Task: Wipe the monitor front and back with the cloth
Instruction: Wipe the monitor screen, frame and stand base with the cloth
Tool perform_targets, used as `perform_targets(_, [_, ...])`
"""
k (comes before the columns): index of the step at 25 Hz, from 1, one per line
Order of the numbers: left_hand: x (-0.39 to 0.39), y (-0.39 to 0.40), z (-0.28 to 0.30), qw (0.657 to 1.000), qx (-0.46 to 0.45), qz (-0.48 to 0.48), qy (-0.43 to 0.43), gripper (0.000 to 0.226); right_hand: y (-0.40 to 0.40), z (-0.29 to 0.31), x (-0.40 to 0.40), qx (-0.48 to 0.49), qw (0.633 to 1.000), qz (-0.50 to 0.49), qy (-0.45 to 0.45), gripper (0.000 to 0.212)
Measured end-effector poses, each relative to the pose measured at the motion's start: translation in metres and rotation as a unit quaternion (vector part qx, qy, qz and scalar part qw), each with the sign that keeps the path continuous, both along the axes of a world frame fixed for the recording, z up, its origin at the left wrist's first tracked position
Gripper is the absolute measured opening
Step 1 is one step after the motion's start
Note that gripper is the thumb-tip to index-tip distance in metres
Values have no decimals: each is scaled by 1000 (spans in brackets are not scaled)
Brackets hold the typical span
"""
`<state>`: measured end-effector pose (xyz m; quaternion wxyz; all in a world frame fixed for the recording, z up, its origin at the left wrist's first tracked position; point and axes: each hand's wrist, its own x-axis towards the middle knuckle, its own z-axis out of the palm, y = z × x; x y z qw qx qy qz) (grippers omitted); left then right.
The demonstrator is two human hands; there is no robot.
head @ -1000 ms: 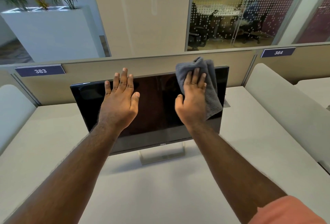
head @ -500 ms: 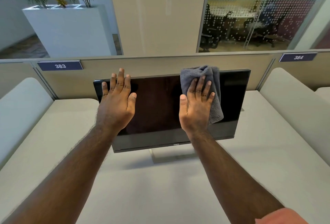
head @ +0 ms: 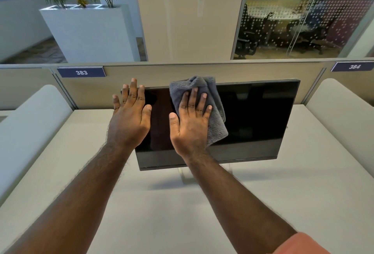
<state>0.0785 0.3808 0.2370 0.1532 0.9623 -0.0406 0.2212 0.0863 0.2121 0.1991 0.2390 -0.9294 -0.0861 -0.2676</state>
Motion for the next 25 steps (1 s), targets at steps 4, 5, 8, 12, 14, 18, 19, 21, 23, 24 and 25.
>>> perform_targets(4, [-3,11,-2,997,-75,10,-12,63,38,4,-10,17,997,71,10,68])
perform_targets(5, [-4,15,-2,994,-107,18,-14,63,48,5,-12,24,996,89,12,68])
perform_targets(8, [-10,20,-6,965,-261,36,-3,63,75,6,-18,42,990,134,19,66])
perform_targets(12, [-20,29,-2,802,-596,-41,7,38,101,9,-21,80,972,216,50,62])
perform_targets(14, [-23,35,1,767,-641,-27,5,26,107,12,-21,93,959,256,73,62])
perform_targets(18, [-23,48,8,745,-664,45,-48,24,101,26,-24,121,938,320,48,62])
perform_targets(19, [-22,53,14,740,-662,70,-96,23,97,31,-23,126,942,311,18,61])
perform_targets(21, [-23,69,27,730,-638,125,-210,20,85,45,-14,131,958,255,-11,60])
perform_targets(23, [-26,86,39,726,-599,157,-298,15,73,57,-1,88,977,194,17,60])
perform_targets(24, [-26,92,43,732,-575,161,-329,13,68,61,4,49,983,172,31,60])
perform_targets(25, [-26,94,45,747,-546,160,-345,12,64,63,7,10,987,156,36,59])
